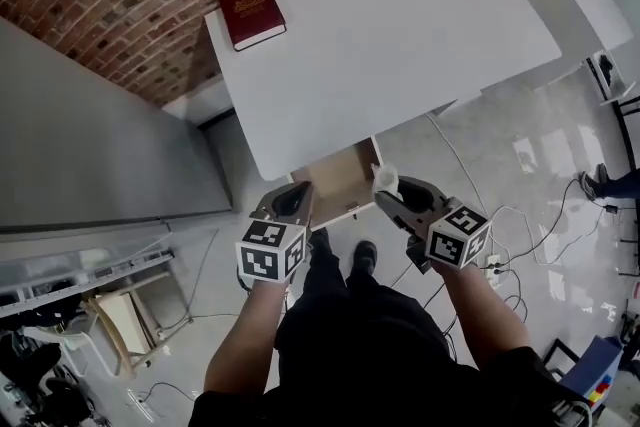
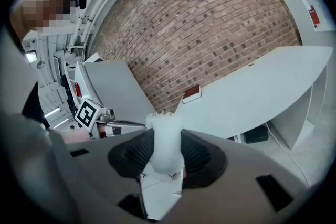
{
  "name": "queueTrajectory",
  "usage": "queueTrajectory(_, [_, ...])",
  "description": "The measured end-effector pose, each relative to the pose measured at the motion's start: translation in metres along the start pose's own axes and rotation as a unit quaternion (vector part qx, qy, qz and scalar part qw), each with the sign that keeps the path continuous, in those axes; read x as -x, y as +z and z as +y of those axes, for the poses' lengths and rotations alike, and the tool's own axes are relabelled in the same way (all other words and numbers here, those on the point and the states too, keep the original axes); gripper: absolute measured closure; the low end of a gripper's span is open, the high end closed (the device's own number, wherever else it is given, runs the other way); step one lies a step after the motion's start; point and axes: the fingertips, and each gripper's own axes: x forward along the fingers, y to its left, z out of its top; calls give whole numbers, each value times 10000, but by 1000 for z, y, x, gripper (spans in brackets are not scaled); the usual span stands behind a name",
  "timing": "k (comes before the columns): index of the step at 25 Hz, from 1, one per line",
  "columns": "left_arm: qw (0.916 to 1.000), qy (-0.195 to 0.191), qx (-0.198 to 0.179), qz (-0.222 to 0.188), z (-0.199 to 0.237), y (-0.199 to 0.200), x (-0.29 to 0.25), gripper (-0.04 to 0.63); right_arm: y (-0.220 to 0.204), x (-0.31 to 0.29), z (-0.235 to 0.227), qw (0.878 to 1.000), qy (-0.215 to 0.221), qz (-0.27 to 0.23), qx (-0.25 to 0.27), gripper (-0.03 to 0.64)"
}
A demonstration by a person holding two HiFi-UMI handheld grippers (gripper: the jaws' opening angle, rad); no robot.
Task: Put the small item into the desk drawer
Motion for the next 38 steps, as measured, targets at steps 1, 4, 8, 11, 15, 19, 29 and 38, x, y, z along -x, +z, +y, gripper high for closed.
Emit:
queueTrajectory(1, [10000, -27, 19, 46, 1, -5, -5, 583, -6, -5, -3, 10000, -7, 49, -22, 463])
queueTrajectory(4, [9997, -64, 117, 181, 2, -21, -17, 584, -24, -17, -9, 9997, 7, 236, -76, 465])
queueTrajectory(8, [9987, -109, 343, 358, 10, -40, -38, 583, -43, -33, -21, 9988, -5, 472, -98, 464])
queueTrajectory(11, [9976, -131, 435, 514, 13, -56, -48, 583, -60, -42, -30, 9977, -29, 660, -128, 465])
queueTrajectory(15, [9964, -119, 463, 706, 21, -77, -60, 584, -82, -53, -44, 9960, -98, 870, -155, 465])
queueTrajectory(19, [9947, -128, 498, 889, 30, -100, -71, 583, -105, -67, -55, 9934, -151, 1123, -151, 465])
queueTrajectory(29, [9913, -301, 455, 1199, 47, -142, -115, 584, -167, -115, -90, 9814, -252, 1904, -3, 465])
queueTrajectory(38, [9881, -392, 447, 1419, 51, -172, -141, 584, -215, -146, -115, 9710, -341, 2362, 118, 464])
